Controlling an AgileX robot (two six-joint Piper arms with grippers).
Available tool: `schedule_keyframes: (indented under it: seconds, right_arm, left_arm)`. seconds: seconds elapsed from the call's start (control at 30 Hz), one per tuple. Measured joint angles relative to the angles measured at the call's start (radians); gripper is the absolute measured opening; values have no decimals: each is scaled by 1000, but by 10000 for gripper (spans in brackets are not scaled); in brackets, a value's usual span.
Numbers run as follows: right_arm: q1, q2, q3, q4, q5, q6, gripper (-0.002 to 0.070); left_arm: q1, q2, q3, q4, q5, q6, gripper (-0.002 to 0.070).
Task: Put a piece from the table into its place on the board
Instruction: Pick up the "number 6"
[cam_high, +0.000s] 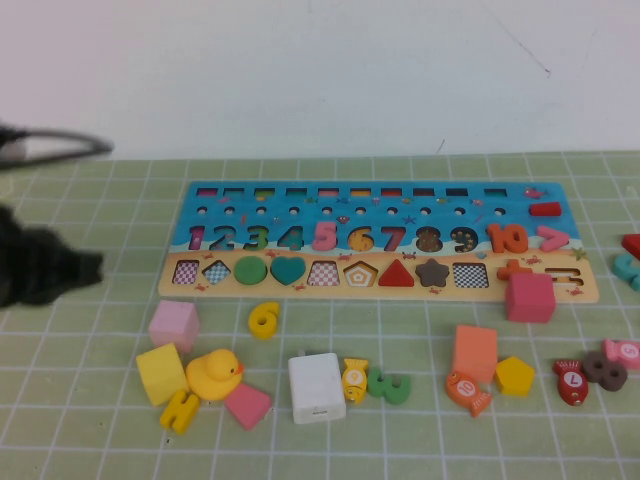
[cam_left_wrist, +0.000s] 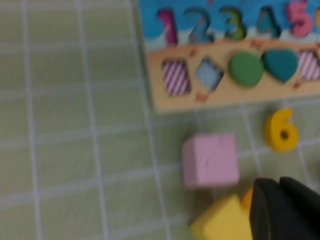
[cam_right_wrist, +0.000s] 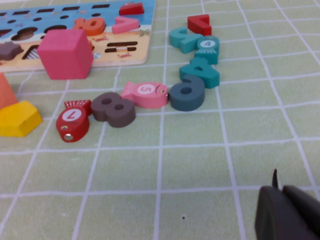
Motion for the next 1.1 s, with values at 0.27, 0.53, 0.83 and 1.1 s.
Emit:
schedule_keyframes:
  seconds: [0.27, 0.53, 0.83, 1.1]
  right_arm:
    - [0, 0, 0, 0, 0, 0, -3]
    - [0, 0, 0, 0, 0, 0, -3]
    - [0, 0, 0, 0, 0, 0, -3]
    - [0, 0, 0, 0, 0, 0, -3]
  left_arm:
    - [-223, 294, -330, 87, 130, -19, -2]
    - [-423, 462, -460, 231, 172, -100, -1]
    - [-469, 562, -488, 424, 219, -257, 116]
    - [-469, 635, -539, 449, 290, -248, 349]
